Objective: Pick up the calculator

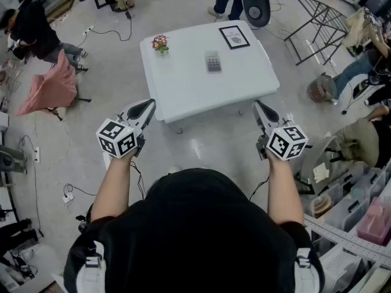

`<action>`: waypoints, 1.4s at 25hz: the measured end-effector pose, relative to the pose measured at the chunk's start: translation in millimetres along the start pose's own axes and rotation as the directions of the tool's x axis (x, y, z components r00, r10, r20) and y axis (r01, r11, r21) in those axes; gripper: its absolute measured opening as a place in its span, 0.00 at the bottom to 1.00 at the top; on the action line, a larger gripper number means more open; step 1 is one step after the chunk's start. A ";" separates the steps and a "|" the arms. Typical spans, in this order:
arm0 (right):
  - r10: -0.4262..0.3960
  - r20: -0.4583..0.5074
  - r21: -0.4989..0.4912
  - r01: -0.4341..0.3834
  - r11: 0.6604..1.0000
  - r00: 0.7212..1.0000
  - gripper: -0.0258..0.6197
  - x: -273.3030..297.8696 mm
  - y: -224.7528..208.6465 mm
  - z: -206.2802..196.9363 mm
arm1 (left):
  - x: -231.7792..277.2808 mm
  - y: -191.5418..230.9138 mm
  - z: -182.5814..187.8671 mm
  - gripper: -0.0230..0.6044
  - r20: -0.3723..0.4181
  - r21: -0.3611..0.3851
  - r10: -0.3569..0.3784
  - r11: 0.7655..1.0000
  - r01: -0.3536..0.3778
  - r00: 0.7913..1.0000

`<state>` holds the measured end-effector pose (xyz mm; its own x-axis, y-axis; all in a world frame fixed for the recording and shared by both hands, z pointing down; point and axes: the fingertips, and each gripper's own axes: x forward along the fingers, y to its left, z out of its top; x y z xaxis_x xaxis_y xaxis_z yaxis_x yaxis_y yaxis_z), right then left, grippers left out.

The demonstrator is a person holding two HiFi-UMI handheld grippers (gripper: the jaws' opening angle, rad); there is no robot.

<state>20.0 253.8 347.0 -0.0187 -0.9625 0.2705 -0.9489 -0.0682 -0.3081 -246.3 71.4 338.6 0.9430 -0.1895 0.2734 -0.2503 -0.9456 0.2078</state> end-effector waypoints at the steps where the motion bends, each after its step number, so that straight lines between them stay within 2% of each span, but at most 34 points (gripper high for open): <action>1: 0.001 0.002 -0.001 -0.001 1.000 1.000 0.05 -0.8 -1.6 1.1 | 2.0 -1.2 0.9 0.07 0.000 0.002 0.001 1.000 -0.001 1.000; 19: 0.047 0.051 0.009 -0.048 0.999 0.998 0.05 -22.6 -43.0 20.3 | 43.3 -55.9 3.8 0.07 -0.024 0.034 0.015 0.999 -0.015 1.000; 26: 0.043 0.043 0.000 -0.044 0.999 0.998 0.05 -15.4 -43.6 24.1 | 40.9 -51.6 8.2 0.07 -0.025 0.031 0.028 0.999 -0.027 0.999; 29: 0.038 0.048 -0.010 -0.038 0.999 0.998 0.10 -9.0 -43.9 28.7 | 43.6 -47.2 8.1 0.07 -0.028 0.028 0.025 0.999 -0.024 0.999; 35: 0.020 0.043 -0.013 -0.019 1.000 0.999 0.28 5.3 -51.3 30.5 | 55.6 -29.0 0.4 0.07 -0.044 0.011 0.010 1.000 -0.009 0.999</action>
<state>78.1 244.2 336.4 -0.0239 -0.9741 0.2251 -0.9525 -0.0462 -0.3010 -186.5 88.2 347.5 0.9300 -0.1868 0.3167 -0.2566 -0.9466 0.1953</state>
